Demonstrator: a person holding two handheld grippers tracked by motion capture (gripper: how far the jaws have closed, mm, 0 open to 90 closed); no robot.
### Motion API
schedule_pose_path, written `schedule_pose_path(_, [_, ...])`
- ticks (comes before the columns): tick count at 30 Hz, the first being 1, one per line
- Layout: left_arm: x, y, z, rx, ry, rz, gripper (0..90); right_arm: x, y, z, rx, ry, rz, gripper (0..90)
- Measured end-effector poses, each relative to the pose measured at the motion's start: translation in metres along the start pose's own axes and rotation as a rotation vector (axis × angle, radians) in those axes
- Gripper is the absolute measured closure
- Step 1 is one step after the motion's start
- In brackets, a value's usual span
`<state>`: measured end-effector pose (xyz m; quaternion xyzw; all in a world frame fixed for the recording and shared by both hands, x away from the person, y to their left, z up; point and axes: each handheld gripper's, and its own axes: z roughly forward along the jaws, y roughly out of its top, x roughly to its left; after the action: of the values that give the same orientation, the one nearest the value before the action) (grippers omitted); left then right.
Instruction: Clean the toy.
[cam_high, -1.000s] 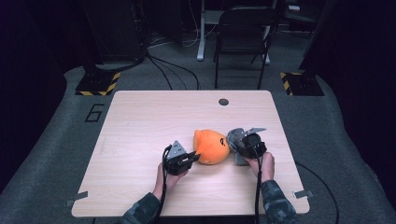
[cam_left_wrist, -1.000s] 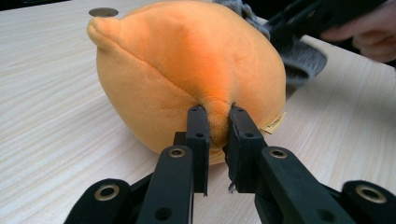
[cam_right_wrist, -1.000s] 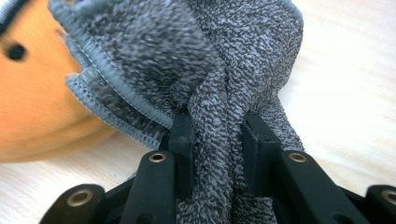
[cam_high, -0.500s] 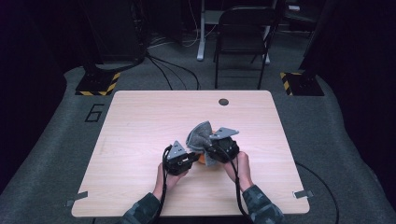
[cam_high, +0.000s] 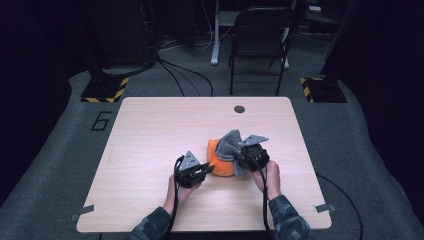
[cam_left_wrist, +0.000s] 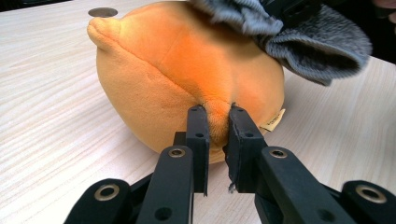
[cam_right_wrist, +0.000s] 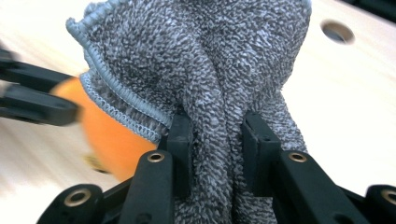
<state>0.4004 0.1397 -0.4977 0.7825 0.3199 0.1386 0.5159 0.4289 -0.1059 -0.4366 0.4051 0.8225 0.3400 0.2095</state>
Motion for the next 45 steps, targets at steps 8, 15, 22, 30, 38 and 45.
schedule_pose_path(8, [0.000, 0.000, 0.000, 0.002, -0.003, 0.006, 80.2, -0.036, -0.021, 0.011, 0.065, -0.047, 0.088, 68.3])
schedule_pose_path(15, [0.001, 0.000, 0.000, 0.000, -0.006, -0.009, 80.2, -0.049, -0.040, 0.032, 0.159, -0.074, 0.130, 69.0])
schedule_pose_path(22, [0.002, -0.001, 0.000, -0.004, -0.005, -0.010, 80.0, -0.059, -0.039, 0.022, 0.145, -0.100, 0.147, 69.9])
schedule_pose_path(30, [0.003, -0.001, 0.000, -0.004, -0.009, -0.010, 79.1, -0.015, 0.005, -0.020, -0.052, -0.051, 0.023, 70.6])
schedule_pose_path(38, [0.007, -0.001, -0.003, 0.000, -0.033, 0.068, 59.6, -0.007, -0.003, 0.010, 0.017, -0.029, -0.010, 72.8])
schedule_pose_path(45, [0.008, -0.004, -0.001, 0.053, 0.031, 0.238, 24.4, -0.008, -0.002, 0.012, 0.013, -0.022, -0.010, 73.0])
